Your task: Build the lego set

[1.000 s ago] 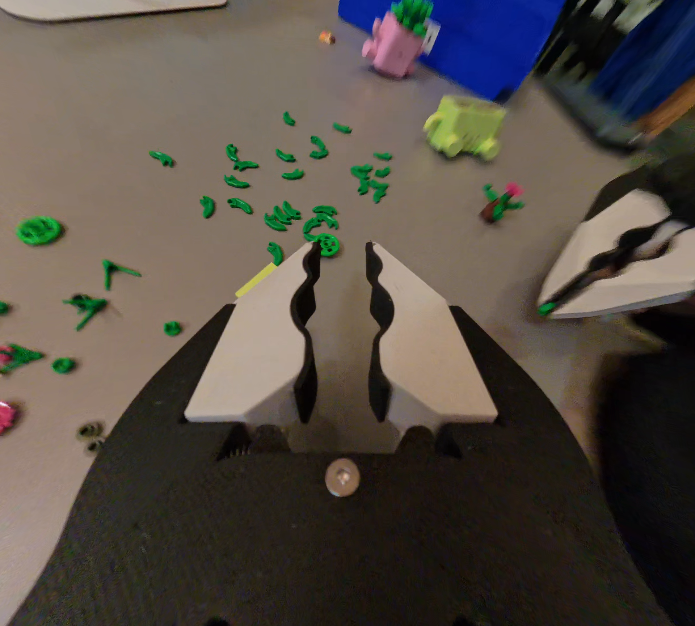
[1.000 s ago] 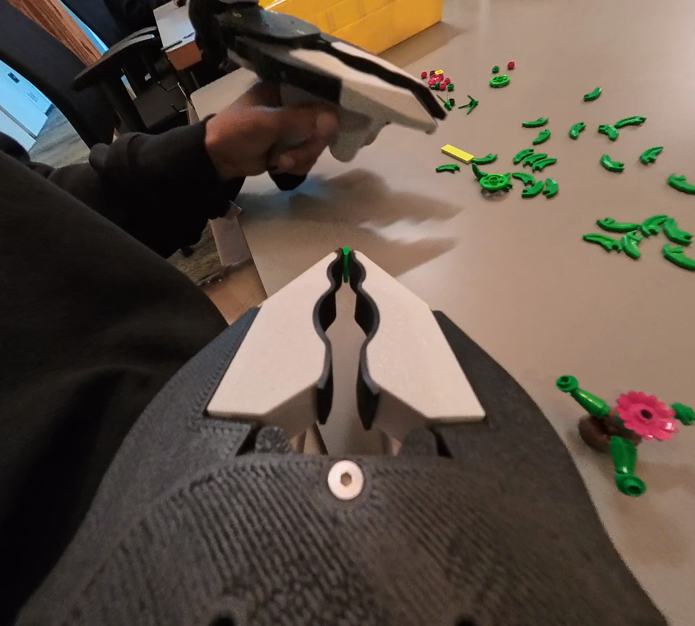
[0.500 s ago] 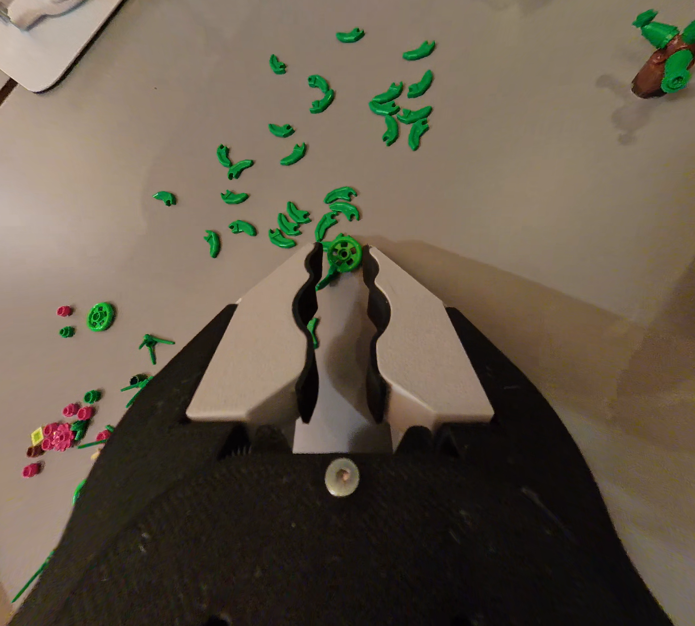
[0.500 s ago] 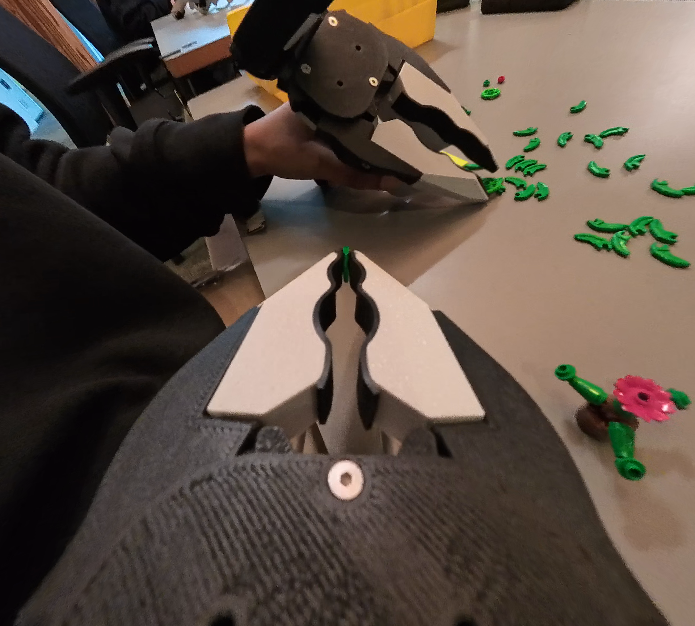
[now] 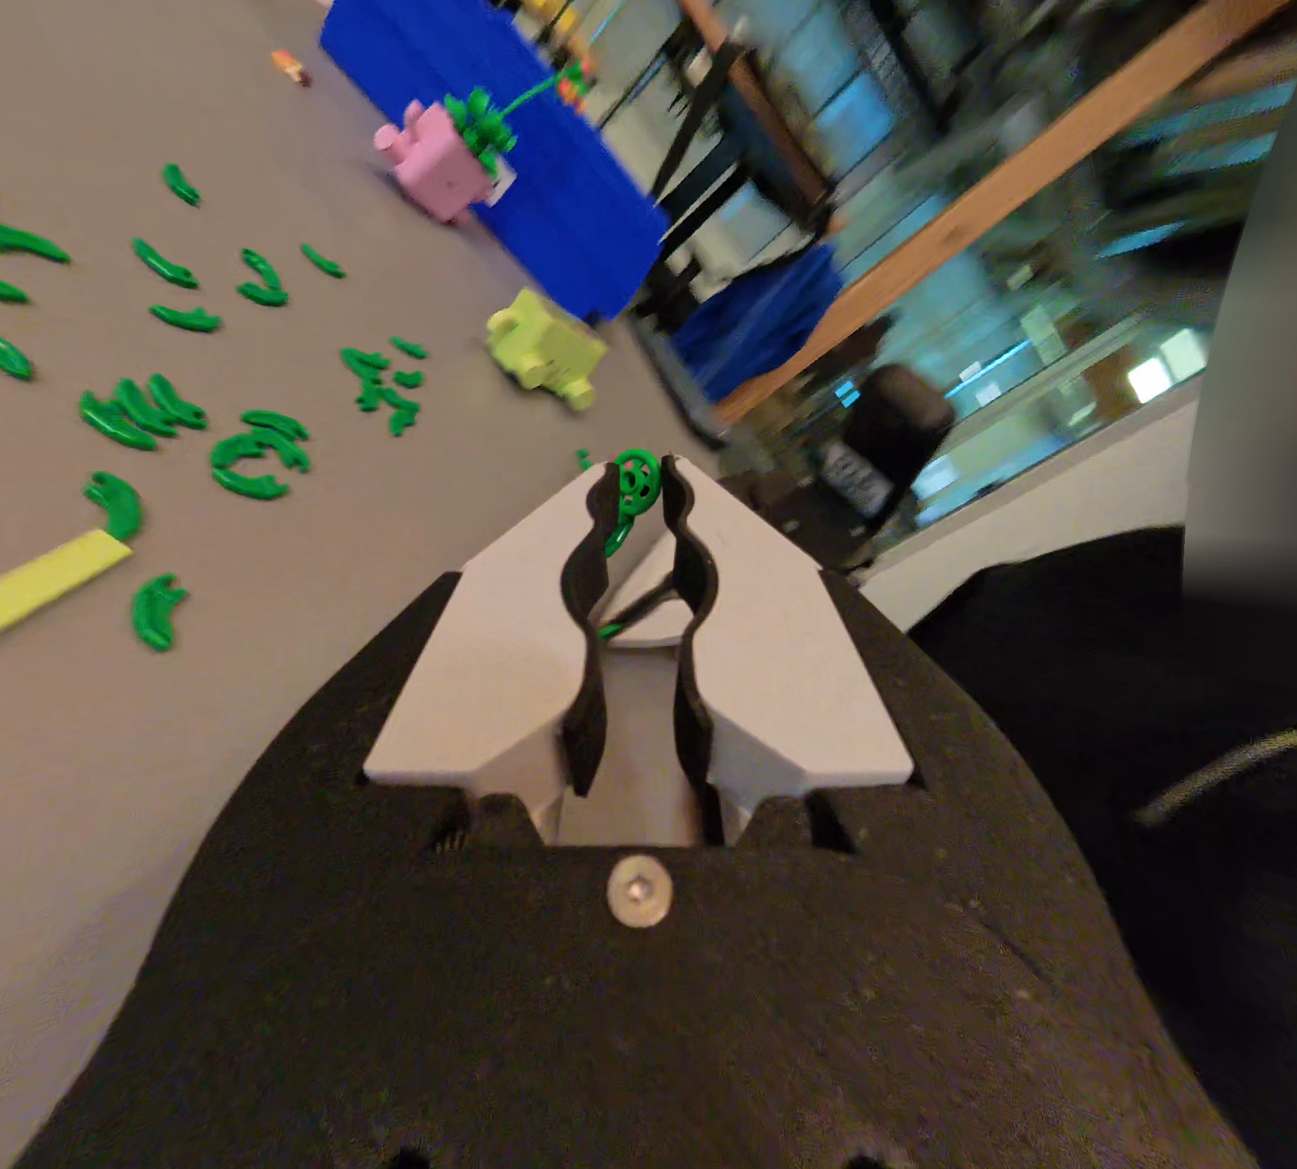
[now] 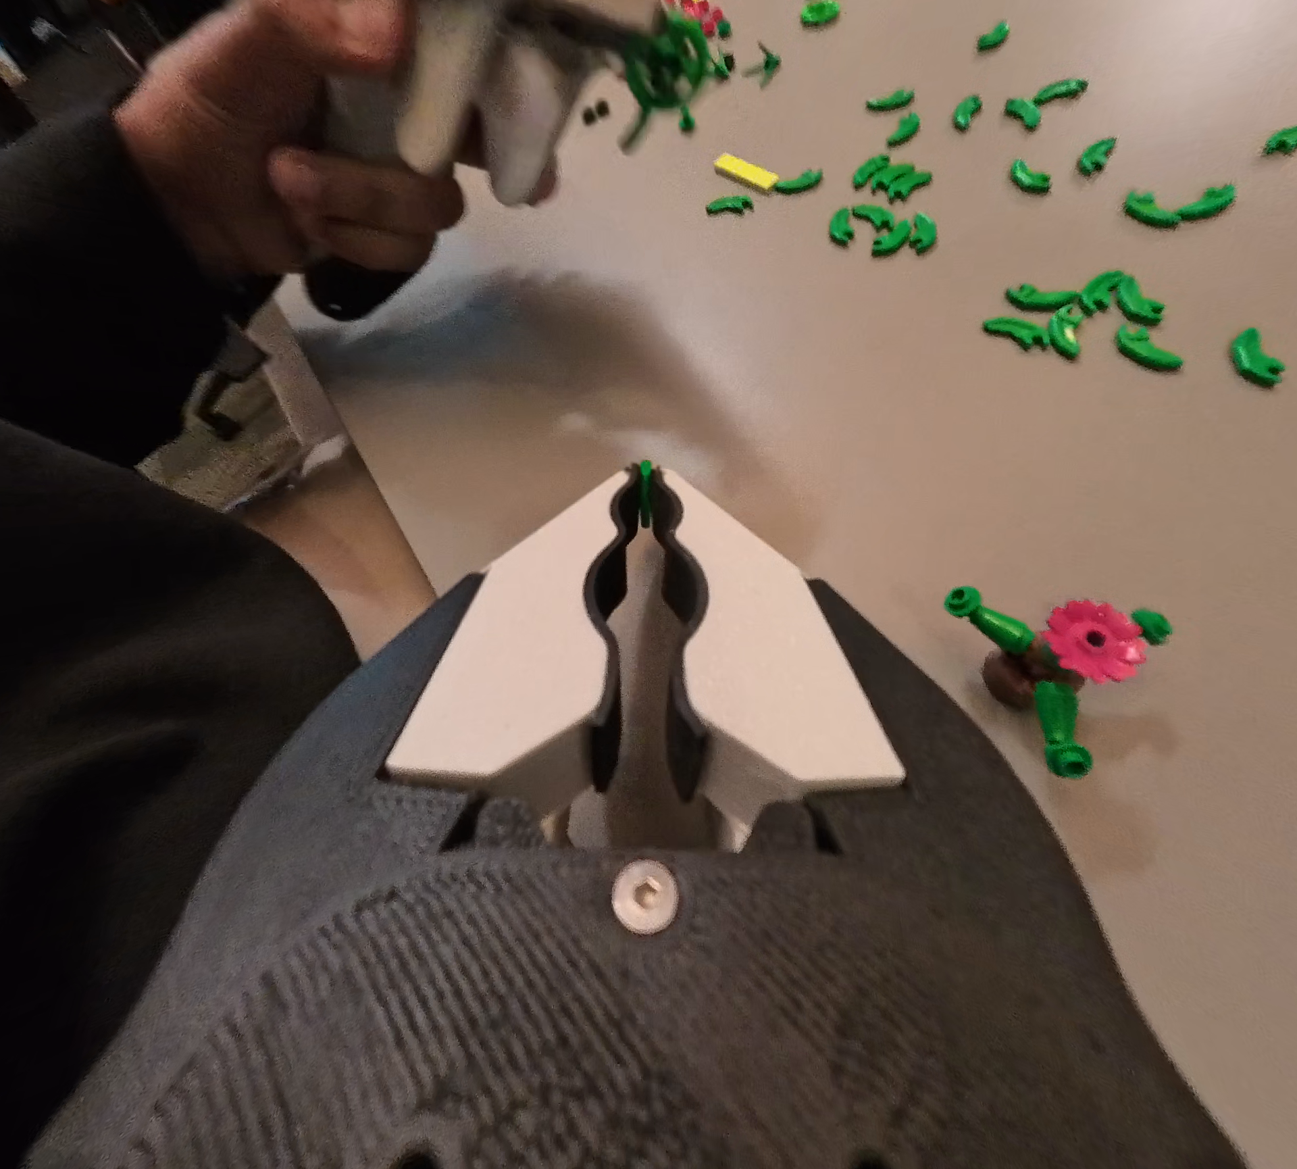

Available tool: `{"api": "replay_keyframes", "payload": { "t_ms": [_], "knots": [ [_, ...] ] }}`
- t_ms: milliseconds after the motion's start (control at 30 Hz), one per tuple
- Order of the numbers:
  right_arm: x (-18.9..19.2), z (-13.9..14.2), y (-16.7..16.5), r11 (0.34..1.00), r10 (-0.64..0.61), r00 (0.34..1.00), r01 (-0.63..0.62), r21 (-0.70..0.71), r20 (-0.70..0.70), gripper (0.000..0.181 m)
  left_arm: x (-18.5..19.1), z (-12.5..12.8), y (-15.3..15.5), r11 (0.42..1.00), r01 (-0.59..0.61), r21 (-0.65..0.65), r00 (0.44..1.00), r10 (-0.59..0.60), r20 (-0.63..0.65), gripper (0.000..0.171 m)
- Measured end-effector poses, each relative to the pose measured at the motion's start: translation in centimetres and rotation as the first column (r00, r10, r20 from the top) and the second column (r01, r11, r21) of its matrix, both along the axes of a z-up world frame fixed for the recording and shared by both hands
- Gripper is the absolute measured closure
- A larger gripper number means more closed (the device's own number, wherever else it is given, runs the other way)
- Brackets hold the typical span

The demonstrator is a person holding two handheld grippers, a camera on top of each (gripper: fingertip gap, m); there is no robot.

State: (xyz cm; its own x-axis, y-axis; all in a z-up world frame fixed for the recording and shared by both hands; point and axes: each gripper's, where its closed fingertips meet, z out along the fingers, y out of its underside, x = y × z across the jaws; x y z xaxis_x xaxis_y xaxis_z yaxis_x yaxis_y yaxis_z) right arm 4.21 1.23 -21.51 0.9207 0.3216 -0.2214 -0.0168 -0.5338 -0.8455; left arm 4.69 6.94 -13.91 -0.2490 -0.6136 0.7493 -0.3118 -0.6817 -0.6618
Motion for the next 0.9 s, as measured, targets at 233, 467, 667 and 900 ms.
{"api": "replay_keyframes", "payload": {
  "t_ms": [233,467,667,900],
  "knots": [
    [0.5,-1.6,0.3,0.996,-0.042,0.993,0.050,-0.068,0.113,0.180,-1.1,-0.2,0.1,0.987,-0.008,-0.159,0.998,0.018,0.064,0.161],
    [0.6,-0.2,0.1,0.999,-0.038,0.998,0.039,-0.005,0.039,0.166,-1.2,1.1,-1.3,0.972,0.060,-0.228,0.991,-0.031,0.130,0.161],
    [0.4,4.8,0.0,0.978,0.000,0.996,0.018,0.208,-0.089,0.160,-1.4,2.1,-2.5,0.920,0.154,-0.360,0.977,-0.086,0.197,0.161],
    [-0.3,9.7,0.2,0.945,0.147,0.858,0.025,0.326,-0.492,0.158,-1.3,2.7,-4.3,0.859,0.262,-0.440,0.951,-0.152,0.269,0.161]
  ]
}}
